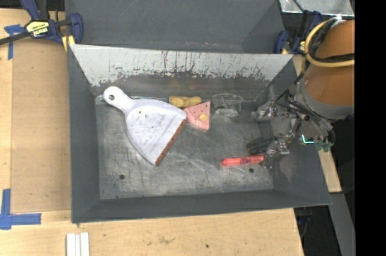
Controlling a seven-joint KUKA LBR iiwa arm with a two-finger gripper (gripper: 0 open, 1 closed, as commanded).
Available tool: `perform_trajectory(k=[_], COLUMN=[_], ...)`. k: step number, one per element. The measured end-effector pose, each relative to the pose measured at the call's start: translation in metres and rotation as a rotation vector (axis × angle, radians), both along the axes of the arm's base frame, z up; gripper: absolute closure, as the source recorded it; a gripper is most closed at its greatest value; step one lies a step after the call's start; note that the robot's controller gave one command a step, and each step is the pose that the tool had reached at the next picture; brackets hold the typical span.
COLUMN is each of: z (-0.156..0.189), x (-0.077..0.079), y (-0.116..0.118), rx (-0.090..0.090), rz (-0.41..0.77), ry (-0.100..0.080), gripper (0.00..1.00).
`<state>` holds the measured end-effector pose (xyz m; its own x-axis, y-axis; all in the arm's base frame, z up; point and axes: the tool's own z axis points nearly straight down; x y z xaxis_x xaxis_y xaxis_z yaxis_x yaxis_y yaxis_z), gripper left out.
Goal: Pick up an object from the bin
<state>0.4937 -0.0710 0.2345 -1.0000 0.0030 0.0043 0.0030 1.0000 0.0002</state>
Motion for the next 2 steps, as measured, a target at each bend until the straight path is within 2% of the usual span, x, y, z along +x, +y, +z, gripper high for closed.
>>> perform_trajectory(k=[1,2], z=[0.003,-0.067], x=[0.002,0.0], y=[0.0,-0.008], rx=[-0.001,-0.002], rz=[0.003,-0.01], ry=[-0.008,-0.012], gripper=[0.0,0.0])
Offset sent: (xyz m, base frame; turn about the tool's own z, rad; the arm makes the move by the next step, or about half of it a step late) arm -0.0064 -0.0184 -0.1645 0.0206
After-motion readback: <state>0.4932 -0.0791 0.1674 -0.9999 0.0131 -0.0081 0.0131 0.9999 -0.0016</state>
